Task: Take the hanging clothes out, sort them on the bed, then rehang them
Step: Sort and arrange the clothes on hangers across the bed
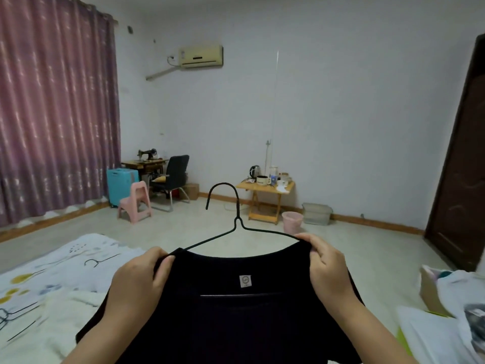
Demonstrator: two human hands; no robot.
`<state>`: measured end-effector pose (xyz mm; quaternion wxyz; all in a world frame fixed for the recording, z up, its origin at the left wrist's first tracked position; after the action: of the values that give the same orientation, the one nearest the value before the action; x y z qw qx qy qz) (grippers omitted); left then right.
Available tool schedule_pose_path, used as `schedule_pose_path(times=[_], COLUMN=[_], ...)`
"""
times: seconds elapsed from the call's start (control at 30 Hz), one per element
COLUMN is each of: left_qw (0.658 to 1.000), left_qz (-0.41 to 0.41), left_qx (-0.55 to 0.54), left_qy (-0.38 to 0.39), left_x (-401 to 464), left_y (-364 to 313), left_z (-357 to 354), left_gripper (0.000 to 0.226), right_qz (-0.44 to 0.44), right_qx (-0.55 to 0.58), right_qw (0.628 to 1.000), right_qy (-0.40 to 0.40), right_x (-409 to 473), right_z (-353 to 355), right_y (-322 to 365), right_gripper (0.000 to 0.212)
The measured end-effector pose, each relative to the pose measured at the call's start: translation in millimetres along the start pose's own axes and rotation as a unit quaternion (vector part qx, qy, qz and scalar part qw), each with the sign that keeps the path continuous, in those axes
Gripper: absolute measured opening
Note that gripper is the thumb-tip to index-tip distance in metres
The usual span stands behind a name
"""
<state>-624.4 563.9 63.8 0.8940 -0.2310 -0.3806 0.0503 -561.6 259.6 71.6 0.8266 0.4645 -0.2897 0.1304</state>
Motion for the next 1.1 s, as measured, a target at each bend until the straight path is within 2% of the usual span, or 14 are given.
schedule_pose_path(times=[0.1, 0.3, 0.53, 0.77, 0.87, 0.97, 1.1], left_qw=[1.0, 1.0, 0.999, 0.999, 0.998, 0.997, 0.994], left_qz=[0.009, -0.002, -0.048, -0.034, -0.019, -0.001, 0.028], left_qx=[-0.004, 0.014, 0.021, 0.033, 0.048, 0.068, 0.106], left_qy=[-0.012, -0.012, -0.005, 0.011, 0.021, 0.028, 0.002], left_x=[16.8, 69.1, 154.2, 231.5, 256.0, 280.4, 311.2], left_y=[-19.9, -38.8, -32.6, -10.4, 0.5, 11.9, 23.8], left_z=[-31.7, -90.5, -159.7, -225.1, -249.1, -271.0, -294.8], left_gripper=[0.012, 0.015, 0.018, 0.023, 0.024, 0.025, 0.024], right_qz=[0.022, 0.031, 0.027, 0.038, 0.057, 0.069, 0.095], right_qx=[-0.031, -0.113, -0.093, -0.091, -0.098, -0.082, -0.071], right_qw=[0.999, 0.993, 0.995, 0.995, 0.993, 0.994, 0.991], right_qy=[0.027, 0.026, -0.001, 0.013, 0.012, 0.031, 0.066], right_x=[36.8, 107.8, 191.9, 289.9, 323.0, 359.5, 415.3], right_z=[10.1, -0.3, -36.7, -88.6, -112.2, -141.1, -187.2], right_y=[-27.4, -84.9, -127.8, -154.9, -168.9, -182.7, -206.9], right_gripper=[0.041, 0.028, 0.023, 0.015, 0.032, 0.018, 0.017])
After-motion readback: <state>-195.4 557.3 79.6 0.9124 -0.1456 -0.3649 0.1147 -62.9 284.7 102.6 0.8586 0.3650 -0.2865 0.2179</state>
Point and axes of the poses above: each hand's wrist, its own x-axis towards the middle knuckle, its own z-axis out of the back of the hand, y = z × x, the point moved 7 cm from there along x, towards the middle knuckle, and after that the axes turned 1 degree about x, right-handed, at the moved point
